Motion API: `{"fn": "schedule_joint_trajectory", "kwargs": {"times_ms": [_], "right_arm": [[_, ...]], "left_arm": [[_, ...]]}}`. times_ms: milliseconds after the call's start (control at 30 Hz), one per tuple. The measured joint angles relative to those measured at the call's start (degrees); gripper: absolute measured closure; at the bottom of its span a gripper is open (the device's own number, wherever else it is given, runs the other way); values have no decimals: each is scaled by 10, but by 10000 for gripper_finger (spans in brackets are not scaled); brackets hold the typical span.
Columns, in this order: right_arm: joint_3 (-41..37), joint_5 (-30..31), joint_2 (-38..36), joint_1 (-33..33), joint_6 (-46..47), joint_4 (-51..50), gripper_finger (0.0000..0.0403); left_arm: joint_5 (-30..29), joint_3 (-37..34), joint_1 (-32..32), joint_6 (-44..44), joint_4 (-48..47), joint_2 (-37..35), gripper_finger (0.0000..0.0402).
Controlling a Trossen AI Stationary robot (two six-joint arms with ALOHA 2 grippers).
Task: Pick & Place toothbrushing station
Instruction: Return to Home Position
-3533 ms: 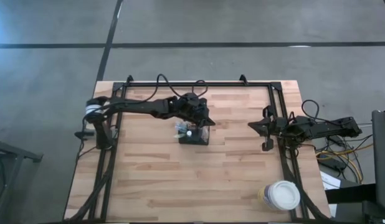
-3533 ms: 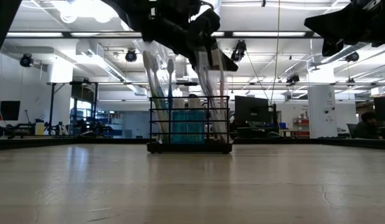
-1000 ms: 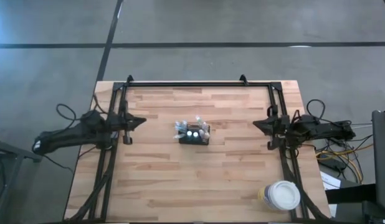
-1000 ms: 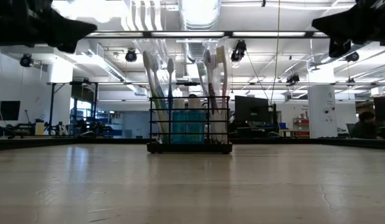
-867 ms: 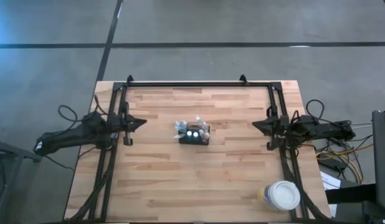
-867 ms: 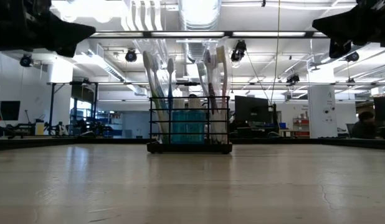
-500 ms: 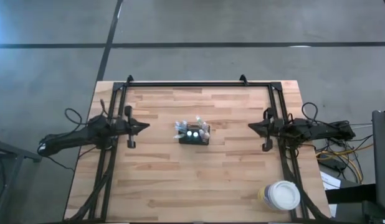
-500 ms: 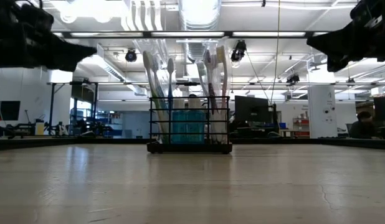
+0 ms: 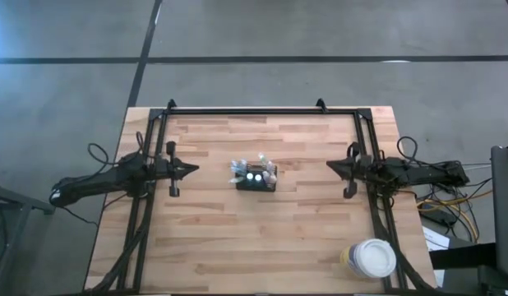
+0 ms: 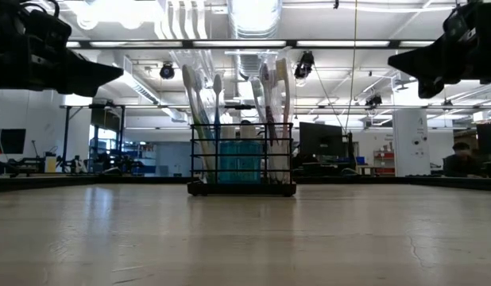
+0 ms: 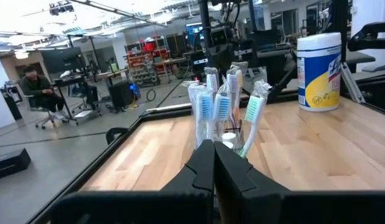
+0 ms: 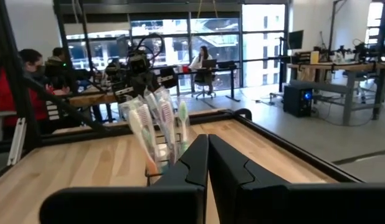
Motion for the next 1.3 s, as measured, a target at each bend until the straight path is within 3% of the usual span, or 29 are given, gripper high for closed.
{"fn": "schedule_joint_trajectory", "kwargs": {"times_ms": [500, 1300], "right_arm": [[0, -3, 0, -71, 15, -31, 394], [0, 0, 2, -73, 12, -30, 394]], "left_arm": [[0, 0, 0, 2, -8, -1, 400], [-30, 1, 0, -11, -5, 5, 388]]}}
